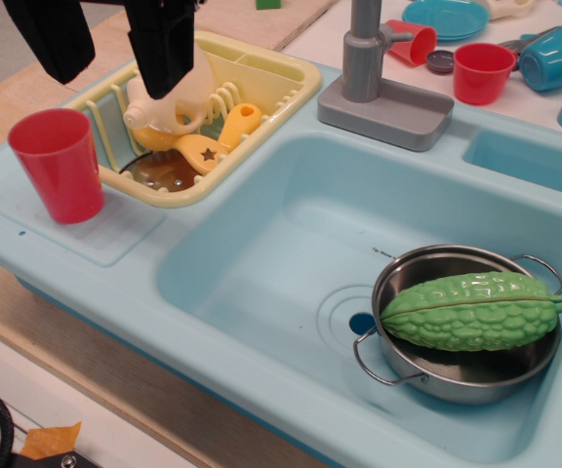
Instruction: Put cup from anywhere into sink
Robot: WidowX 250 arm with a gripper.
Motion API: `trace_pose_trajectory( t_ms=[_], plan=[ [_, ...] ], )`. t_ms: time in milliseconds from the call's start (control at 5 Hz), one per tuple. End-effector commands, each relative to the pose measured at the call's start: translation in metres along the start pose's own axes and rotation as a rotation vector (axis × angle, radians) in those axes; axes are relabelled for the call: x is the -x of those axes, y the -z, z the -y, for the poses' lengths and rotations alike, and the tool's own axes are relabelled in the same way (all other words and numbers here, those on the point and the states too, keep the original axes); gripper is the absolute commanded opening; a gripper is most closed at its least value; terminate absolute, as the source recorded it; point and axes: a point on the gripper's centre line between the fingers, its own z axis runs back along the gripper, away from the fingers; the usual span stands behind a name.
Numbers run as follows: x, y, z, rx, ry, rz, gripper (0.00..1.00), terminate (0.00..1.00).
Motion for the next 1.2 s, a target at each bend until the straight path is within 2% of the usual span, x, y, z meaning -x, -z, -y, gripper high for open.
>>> trace_pose_trajectory(
  t_ms=[0,600,1000],
  plan=[
    [0.000,0.000,0.000,0.000,0.000,0.000,1.00,0.00],
    [-0.001,0.010,-0.025,-0.033,-0.021,-0.021,1.00,0.00],
    [0.006,0.030,-0.039,0.027,-0.046,-0.079,1.00,0.00]
  ],
)
